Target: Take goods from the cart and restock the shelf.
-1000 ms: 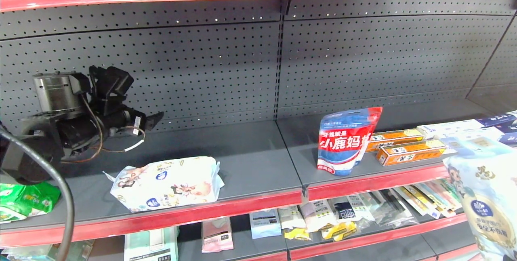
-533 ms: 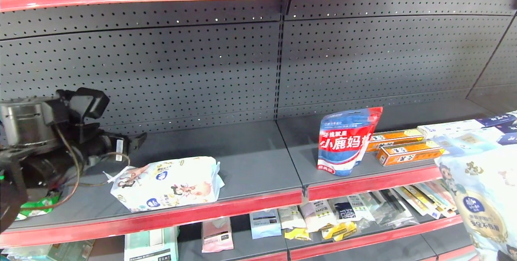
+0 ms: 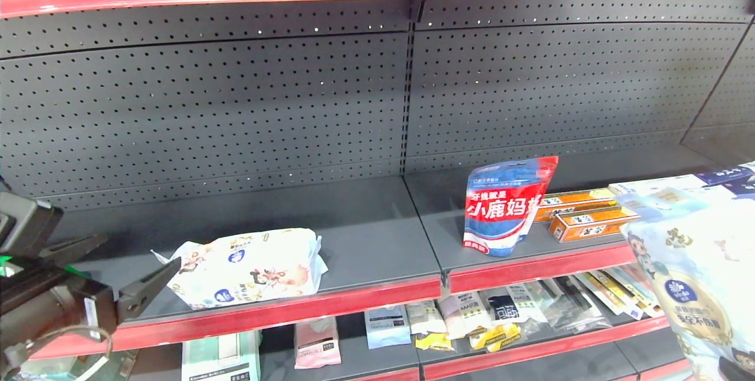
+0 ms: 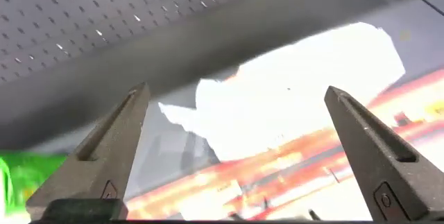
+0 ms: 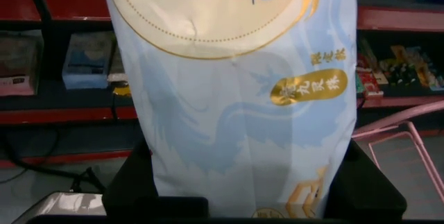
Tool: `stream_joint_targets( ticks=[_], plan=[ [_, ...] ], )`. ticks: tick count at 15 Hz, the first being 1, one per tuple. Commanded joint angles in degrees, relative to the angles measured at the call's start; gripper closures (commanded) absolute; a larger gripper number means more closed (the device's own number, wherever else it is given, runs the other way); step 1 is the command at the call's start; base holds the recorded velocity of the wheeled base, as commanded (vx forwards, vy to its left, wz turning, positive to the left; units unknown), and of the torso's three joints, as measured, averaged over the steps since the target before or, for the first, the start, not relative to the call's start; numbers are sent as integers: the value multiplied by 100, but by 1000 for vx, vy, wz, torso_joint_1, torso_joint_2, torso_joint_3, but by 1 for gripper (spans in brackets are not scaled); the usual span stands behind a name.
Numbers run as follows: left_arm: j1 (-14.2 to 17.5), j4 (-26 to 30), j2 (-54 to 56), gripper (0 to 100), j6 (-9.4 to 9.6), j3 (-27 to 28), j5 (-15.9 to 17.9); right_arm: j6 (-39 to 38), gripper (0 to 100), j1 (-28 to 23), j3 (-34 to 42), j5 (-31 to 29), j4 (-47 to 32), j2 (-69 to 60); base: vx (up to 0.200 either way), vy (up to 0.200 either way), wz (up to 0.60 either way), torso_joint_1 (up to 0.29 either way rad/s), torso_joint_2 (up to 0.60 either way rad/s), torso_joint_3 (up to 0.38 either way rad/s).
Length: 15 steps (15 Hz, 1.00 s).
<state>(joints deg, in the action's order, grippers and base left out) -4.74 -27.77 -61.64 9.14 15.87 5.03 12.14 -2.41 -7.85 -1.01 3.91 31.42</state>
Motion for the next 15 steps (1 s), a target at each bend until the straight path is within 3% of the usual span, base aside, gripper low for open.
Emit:
stream_joint_targets(
  ticks=[1,3,9,15],
  plan=[
    [-36,1019,1321,0,70,-75,419,43,100,145,-243,75,13,23,0,0,0,0,0,0],
    [-36,1652,1690,0,184,-128,446,368,100,514,-305,268,4,-65,0,0,0,0,0,0],
    [-36,1705,1875,0,228,-515,437,711,100,1771,-366,435,4,5,0,0,0,0,0,0],
    [-36,1845,2938,0,167,-1113,542,711,100,1832,-437,435,13,84,0,0,0,0,0,0]
  ],
)
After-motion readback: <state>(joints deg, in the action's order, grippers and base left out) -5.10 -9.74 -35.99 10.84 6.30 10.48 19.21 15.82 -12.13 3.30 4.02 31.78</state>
